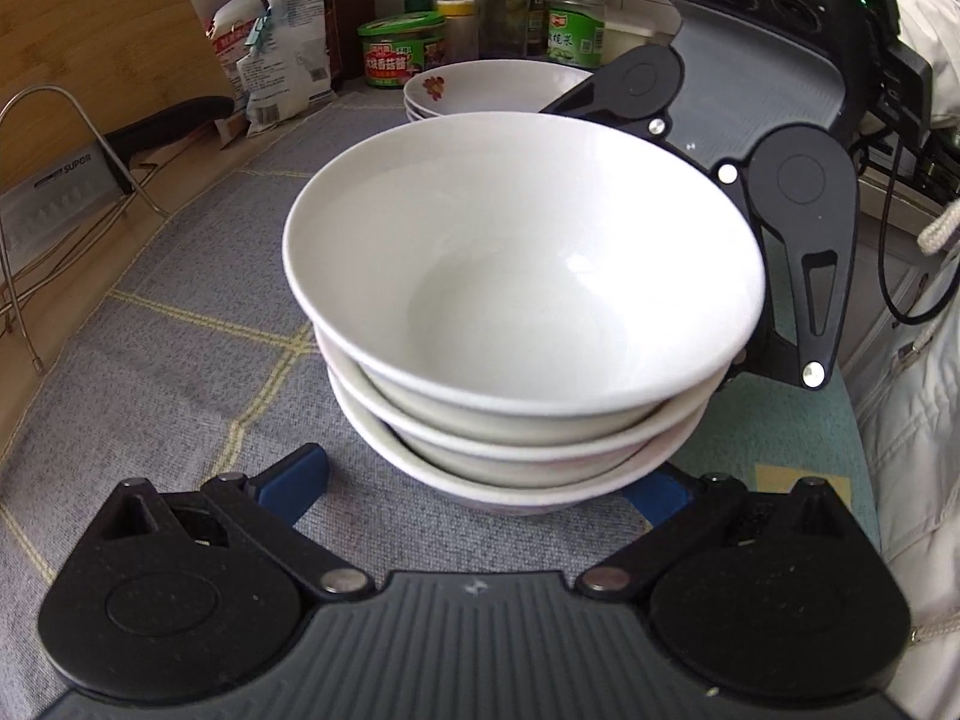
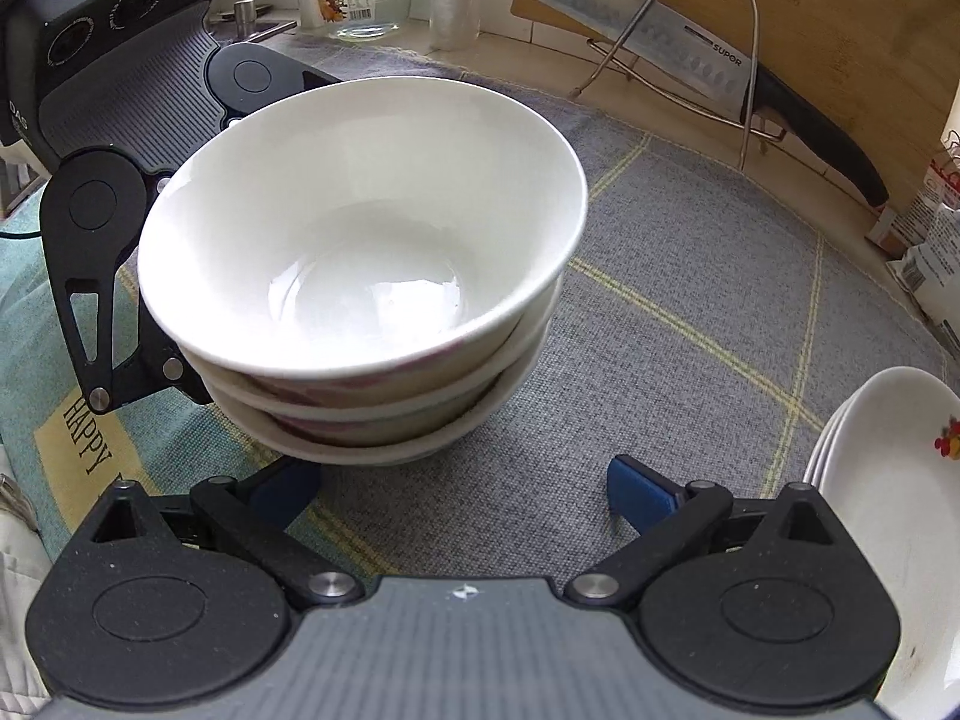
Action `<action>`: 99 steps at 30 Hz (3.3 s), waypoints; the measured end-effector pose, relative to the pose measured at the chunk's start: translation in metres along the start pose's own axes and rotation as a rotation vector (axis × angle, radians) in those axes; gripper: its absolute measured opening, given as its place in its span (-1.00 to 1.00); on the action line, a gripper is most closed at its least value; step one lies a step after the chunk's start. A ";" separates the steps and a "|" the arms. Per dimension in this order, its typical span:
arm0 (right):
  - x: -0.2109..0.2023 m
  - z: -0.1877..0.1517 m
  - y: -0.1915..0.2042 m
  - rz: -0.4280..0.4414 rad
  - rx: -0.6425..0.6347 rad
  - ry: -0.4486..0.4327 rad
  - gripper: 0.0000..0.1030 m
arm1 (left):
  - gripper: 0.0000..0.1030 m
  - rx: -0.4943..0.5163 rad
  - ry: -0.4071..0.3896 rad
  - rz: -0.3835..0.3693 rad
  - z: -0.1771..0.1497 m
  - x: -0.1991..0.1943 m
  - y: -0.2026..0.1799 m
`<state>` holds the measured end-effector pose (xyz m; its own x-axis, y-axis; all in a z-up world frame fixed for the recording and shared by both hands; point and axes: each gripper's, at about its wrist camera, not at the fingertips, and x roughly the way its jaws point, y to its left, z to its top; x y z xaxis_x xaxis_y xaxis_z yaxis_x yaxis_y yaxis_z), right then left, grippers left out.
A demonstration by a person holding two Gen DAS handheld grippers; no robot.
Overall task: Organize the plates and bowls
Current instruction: 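Lift the bowl stack with both grippers and carry it toward the plate stack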
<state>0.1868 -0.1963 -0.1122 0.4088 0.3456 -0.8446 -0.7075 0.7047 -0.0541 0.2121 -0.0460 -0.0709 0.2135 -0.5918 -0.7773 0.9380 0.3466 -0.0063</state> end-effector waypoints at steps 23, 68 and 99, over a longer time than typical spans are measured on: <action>0.000 0.017 0.004 0.087 -0.293 -0.001 0.73 | 0.84 0.108 0.038 -0.041 0.009 0.000 0.003; -0.001 0.033 0.005 0.174 -0.284 0.063 0.62 | 0.69 0.123 0.029 -0.162 0.018 0.007 0.012; -0.080 -0.002 -0.047 0.155 -0.289 -0.012 0.62 | 0.69 0.160 0.074 -0.085 0.094 0.025 -0.025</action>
<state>0.1858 -0.2581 -0.0430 0.2887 0.4439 -0.8483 -0.8956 0.4385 -0.0754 0.2194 -0.1380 -0.0315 0.1160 -0.5566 -0.8227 0.9845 0.1739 0.0212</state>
